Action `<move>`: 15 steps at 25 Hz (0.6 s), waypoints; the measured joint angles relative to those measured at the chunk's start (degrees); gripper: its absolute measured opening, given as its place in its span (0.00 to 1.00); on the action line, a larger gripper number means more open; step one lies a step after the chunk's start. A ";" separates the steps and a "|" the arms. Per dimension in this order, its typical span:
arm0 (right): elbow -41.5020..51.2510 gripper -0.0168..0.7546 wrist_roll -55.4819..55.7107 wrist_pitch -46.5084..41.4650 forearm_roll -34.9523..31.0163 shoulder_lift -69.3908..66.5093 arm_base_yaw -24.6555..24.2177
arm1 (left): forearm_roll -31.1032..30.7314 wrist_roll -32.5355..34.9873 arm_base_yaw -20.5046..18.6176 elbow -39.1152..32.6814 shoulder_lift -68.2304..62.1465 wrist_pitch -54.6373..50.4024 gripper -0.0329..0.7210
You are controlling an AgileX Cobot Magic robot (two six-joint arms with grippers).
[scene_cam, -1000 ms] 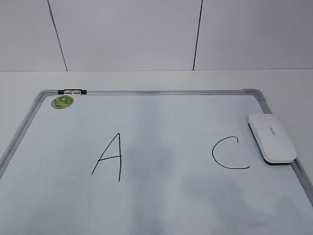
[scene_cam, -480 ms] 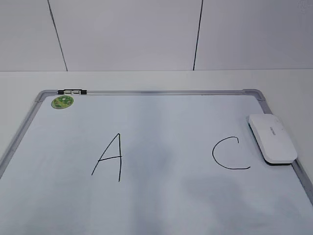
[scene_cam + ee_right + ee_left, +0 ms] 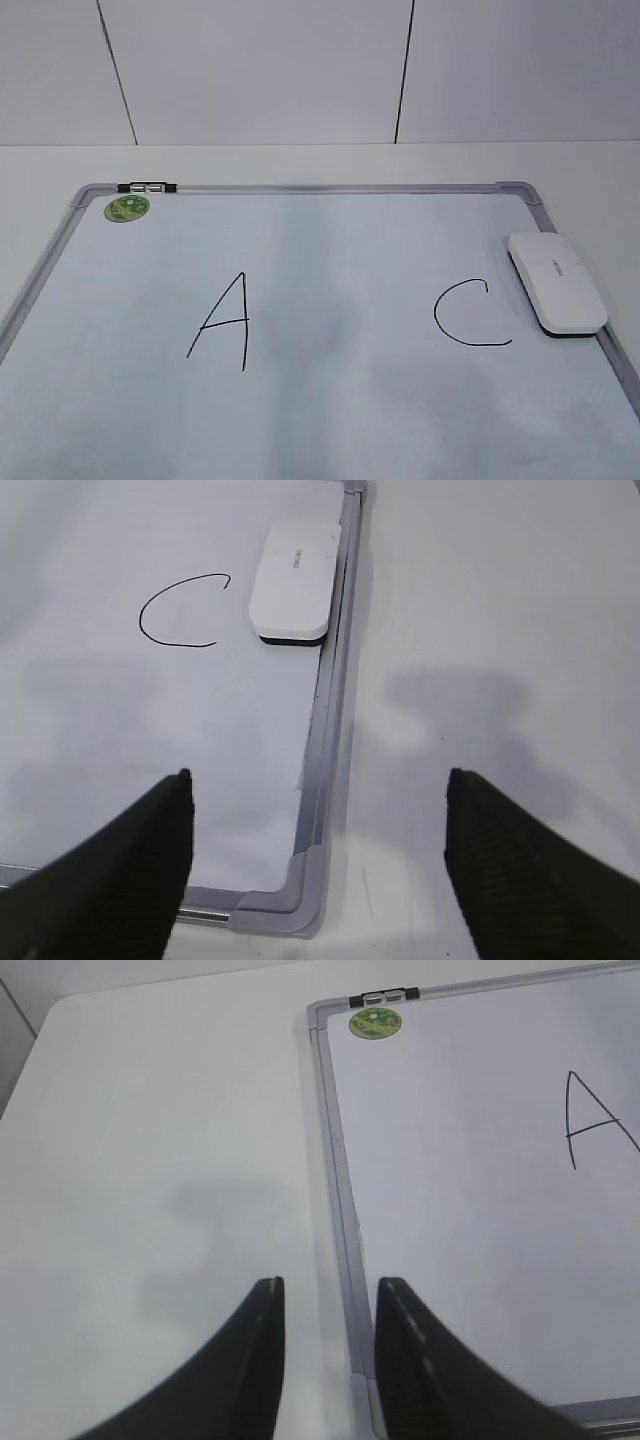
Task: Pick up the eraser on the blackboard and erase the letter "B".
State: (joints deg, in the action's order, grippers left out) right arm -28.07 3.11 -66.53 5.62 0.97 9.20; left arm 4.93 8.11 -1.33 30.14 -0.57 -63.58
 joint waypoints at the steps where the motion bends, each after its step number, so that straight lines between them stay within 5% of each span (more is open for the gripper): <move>1: 0.00 0.78 0.00 0.00 0.00 0.00 0.00 | 0.00 0.00 0.00 0.00 0.00 0.00 0.36; 15: 0.00 0.78 0.00 0.12 0.00 0.00 0.00 | 0.10 0.00 4.42 0.00 0.00 0.00 0.36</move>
State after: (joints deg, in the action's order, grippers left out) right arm -28.07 3.11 -66.41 5.62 0.97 9.20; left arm 5.04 8.11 3.09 30.14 -0.57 -63.58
